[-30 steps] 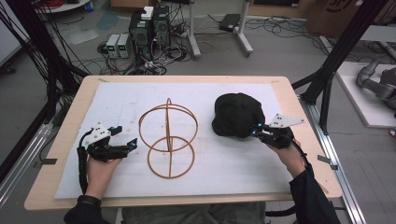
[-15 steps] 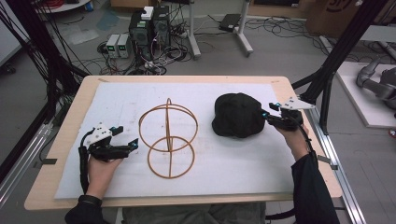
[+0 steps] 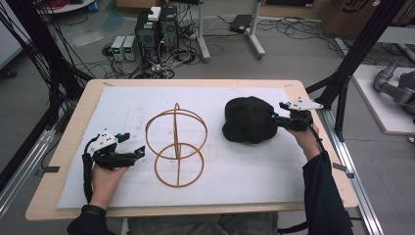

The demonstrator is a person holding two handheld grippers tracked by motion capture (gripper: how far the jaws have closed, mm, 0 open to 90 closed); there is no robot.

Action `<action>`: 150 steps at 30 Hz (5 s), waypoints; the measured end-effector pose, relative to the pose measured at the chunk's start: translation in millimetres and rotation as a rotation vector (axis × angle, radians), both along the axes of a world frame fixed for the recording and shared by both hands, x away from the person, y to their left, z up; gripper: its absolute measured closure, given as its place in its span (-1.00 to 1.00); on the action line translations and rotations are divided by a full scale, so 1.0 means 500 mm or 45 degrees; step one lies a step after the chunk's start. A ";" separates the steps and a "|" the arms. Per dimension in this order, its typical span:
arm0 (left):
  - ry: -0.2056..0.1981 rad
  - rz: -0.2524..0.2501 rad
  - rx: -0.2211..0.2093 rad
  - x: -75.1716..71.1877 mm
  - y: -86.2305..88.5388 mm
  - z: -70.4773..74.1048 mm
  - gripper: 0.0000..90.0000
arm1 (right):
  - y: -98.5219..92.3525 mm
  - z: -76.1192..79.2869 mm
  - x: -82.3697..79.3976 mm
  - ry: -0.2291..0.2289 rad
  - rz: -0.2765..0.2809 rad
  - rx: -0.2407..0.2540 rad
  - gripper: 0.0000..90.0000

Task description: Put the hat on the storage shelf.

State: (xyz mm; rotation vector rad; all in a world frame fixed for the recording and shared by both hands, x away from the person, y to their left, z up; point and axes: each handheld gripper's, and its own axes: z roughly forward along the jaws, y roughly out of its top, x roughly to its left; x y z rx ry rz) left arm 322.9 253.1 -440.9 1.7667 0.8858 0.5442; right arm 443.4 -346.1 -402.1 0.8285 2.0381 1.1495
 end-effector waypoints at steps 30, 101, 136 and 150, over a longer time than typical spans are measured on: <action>0.007 -0.036 0.004 0.006 -0.009 -0.004 -0.62 | 0.049 -0.012 0.046 0.103 0.208 -0.027 0.43; -0.015 -0.045 -0.005 0.010 -0.012 0.003 -0.62 | 0.251 0.280 -0.162 0.078 0.340 0.621 1.00; -0.016 -0.045 0.000 0.009 -0.013 0.003 -0.62 | 0.276 0.340 -0.178 -0.047 0.399 0.780 1.00; -0.016 -0.039 0.000 0.005 -0.005 0.002 -0.62 | 0.366 0.380 -0.213 -0.106 0.580 0.844 1.00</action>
